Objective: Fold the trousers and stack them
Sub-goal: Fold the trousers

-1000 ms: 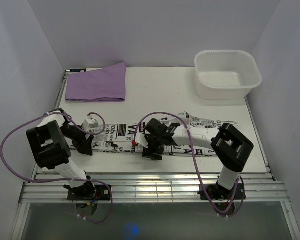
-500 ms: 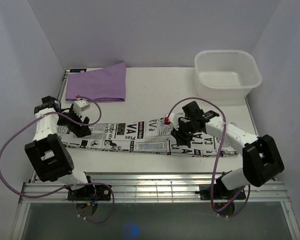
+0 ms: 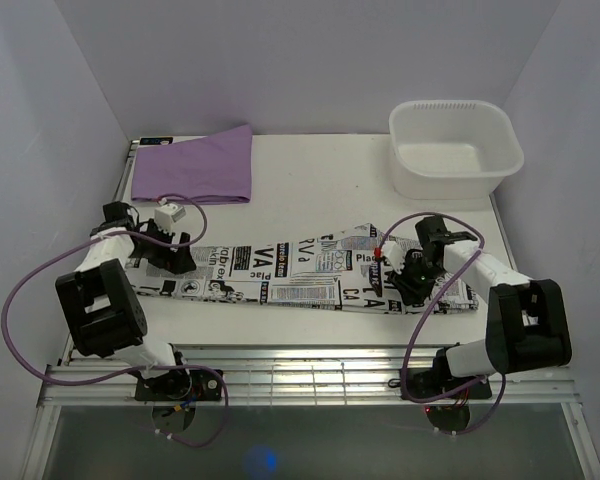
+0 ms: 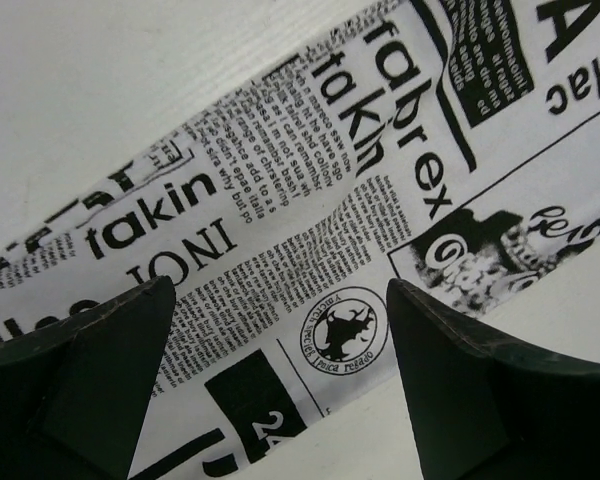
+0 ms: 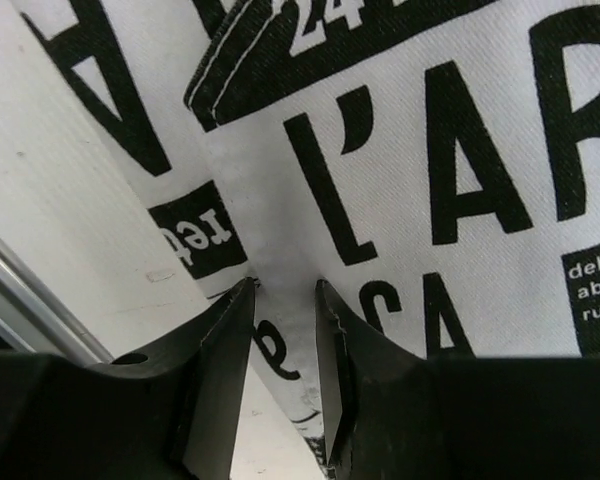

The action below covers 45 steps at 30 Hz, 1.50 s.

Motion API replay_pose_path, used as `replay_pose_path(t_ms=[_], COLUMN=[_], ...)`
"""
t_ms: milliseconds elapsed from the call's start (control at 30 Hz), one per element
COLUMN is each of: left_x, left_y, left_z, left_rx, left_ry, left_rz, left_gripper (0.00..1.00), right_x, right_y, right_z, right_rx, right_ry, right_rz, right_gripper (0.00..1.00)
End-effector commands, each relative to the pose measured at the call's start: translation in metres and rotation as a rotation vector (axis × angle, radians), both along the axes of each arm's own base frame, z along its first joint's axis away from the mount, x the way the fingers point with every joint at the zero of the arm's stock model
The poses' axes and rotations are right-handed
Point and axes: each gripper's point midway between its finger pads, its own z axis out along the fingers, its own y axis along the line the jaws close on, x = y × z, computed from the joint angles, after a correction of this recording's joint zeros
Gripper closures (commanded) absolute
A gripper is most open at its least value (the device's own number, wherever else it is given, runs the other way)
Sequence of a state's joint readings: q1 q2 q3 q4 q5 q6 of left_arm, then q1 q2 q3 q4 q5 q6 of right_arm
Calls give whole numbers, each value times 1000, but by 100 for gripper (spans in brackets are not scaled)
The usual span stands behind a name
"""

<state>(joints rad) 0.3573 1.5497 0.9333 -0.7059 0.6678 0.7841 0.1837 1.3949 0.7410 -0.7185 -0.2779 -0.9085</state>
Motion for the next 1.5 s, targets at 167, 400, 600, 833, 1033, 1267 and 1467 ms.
replay_pose_path(t_ms=[167, 400, 600, 833, 1033, 1267, 1467], left_x=[99, 134, 109, 75, 62, 76, 52], left_y=[-102, -212, -219, -197, -175, -135, -66], left_z=[110, 81, 46, 18, 20, 63, 63], left_rx=[-30, -187, -159, -71, 3, -73, -165], left_ry=[-305, -119, -74, -43, -93, -147, -10], left_rz=[-153, -214, -220, -192, -116, 62, 189], left_gripper=[2, 27, 24, 19, 27, 2, 2], right_x=[77, 183, 212, 198, 219, 217, 109], right_y=[56, 80, 87, 85, 76, 68, 46], right_z=[94, 100, 54, -1, 33, 97, 83], right_rx=[310, 388, 372, 340, 330, 275, 204], right_ry=[-137, -145, -39, 59, -213, -406, -120], right_rz=[-83, -287, -343, -360, -347, -264, -180], right_gripper=[65, 63, 53, 77, 92, 2, 6])
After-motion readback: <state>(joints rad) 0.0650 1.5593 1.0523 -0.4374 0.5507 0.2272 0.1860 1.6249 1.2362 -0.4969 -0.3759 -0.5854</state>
